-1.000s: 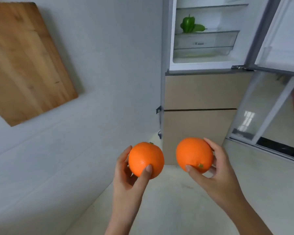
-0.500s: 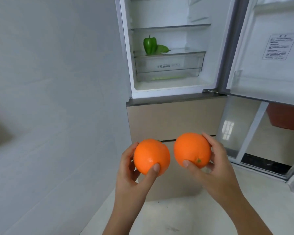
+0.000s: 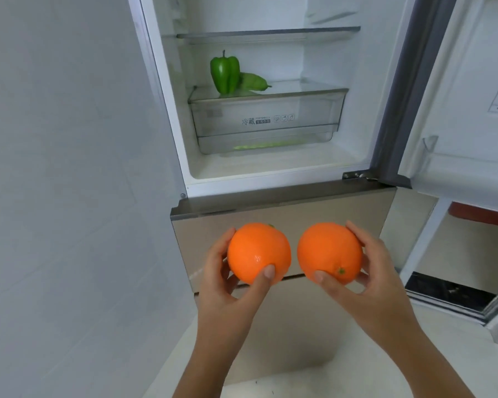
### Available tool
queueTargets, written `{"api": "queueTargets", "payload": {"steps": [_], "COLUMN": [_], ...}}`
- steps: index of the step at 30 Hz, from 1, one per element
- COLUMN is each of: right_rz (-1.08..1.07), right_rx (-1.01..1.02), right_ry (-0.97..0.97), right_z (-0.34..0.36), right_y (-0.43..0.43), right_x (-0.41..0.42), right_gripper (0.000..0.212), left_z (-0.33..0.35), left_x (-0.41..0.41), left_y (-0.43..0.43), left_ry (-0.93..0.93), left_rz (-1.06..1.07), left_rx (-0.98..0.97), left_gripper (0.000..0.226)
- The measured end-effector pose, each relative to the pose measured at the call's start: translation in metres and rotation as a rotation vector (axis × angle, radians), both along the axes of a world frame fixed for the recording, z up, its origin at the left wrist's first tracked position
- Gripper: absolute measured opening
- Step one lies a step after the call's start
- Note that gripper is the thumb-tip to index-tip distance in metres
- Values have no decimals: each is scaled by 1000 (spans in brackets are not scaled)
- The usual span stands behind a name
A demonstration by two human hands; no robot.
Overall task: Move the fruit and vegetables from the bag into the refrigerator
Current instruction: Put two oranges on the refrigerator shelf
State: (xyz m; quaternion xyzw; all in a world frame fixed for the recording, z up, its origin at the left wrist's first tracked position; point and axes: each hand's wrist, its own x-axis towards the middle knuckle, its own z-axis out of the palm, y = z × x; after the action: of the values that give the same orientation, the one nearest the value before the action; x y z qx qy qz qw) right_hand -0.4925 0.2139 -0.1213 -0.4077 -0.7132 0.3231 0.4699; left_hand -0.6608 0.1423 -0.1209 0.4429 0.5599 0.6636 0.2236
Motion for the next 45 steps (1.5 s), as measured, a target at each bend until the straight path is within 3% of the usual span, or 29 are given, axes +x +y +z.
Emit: {"api": "queueTargets", "payload": {"steps": [5, 13, 26, 31, 36, 42, 45], "right_rz": [-58, -84, 38, 35, 94, 166, 191], "right_rx": [79, 217, 506, 587, 606, 538, 498], "right_ry": [-30, -2, 221, 231, 146, 38, -24], "right_z": [28, 81, 197, 239, 265, 292, 302], "right_y": [75, 170, 304, 348, 392, 440, 457], "right_x": [-35, -84, -117, -126, -145, -182, -202], "right_gripper": [81, 72, 80, 85, 76, 77, 78], "left_z": [23, 86, 203, 242, 268, 290, 296], "left_x": [-36, -89, -109, -121, -152, -183, -202], "left_y": [82, 183, 289, 328, 361, 393, 410], "left_ry": [44, 177, 380, 498, 602, 701, 666], "left_rz": [-62, -61, 206, 333, 460, 515, 458], "left_rx": [101, 250, 518, 510, 466, 318, 233], "left_gripper": [65, 61, 67, 66, 62, 62, 63]}}
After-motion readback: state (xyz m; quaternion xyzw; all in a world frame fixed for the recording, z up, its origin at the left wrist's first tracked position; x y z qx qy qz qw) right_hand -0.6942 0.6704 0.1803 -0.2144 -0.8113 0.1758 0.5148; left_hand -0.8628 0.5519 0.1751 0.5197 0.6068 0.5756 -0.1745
